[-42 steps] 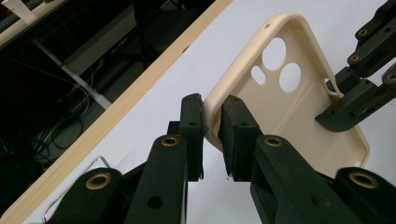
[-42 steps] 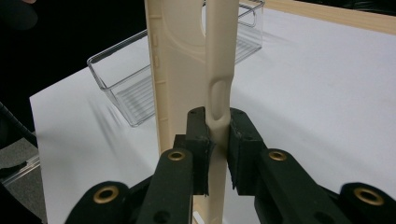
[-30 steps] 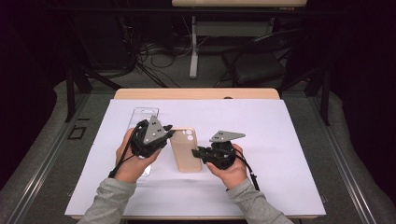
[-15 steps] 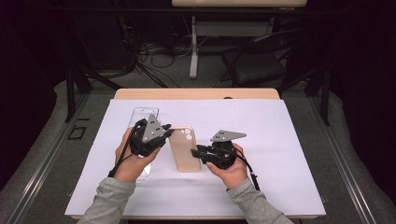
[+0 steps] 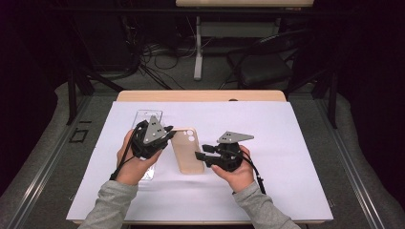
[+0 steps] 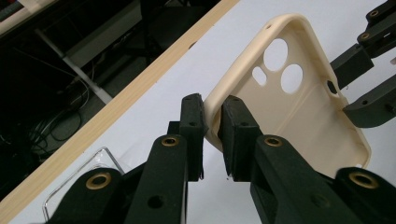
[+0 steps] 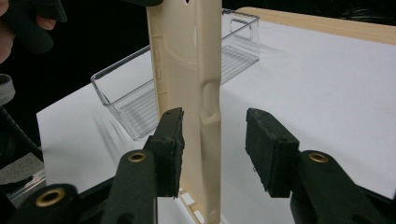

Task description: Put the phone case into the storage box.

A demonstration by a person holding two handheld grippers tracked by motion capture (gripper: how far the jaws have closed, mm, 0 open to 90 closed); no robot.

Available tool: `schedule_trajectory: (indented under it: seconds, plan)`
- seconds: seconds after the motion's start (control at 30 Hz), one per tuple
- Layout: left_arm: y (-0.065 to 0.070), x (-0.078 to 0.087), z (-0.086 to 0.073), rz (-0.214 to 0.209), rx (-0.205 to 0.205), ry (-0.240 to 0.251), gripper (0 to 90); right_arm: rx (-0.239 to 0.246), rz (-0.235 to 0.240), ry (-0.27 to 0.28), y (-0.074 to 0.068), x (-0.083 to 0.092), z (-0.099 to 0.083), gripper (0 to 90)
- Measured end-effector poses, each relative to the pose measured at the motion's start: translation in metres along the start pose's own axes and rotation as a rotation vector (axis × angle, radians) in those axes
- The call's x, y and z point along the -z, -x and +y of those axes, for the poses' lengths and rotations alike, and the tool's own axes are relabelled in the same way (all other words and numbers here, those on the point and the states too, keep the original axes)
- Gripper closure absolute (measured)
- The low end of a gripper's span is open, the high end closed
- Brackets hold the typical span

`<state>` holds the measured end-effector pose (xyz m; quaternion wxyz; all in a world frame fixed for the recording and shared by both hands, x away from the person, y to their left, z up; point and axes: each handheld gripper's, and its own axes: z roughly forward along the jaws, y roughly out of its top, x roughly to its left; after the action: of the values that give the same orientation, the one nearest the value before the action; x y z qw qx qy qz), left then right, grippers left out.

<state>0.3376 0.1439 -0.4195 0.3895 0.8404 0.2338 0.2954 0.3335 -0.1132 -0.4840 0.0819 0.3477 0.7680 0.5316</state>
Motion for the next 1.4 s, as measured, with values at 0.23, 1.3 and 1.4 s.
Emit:
schedule_trajectory:
  seconds: [0.23,1.3,1.4]
  plan:
    - [-0.003,0.000,-0.002,0.004,0.008,0.009,79.8,0.015,-0.012,-0.022,0.001,-0.001,0.002,48.8]
    - [-0.017,-0.001,-0.012,0.025,0.046,0.056,79.7,0.108,-0.094,-0.004,-0.002,0.005,0.004,37.3]
    - [-0.018,-0.001,-0.013,0.027,0.052,0.065,79.7,0.117,-0.104,0.004,-0.001,0.006,0.004,35.0]
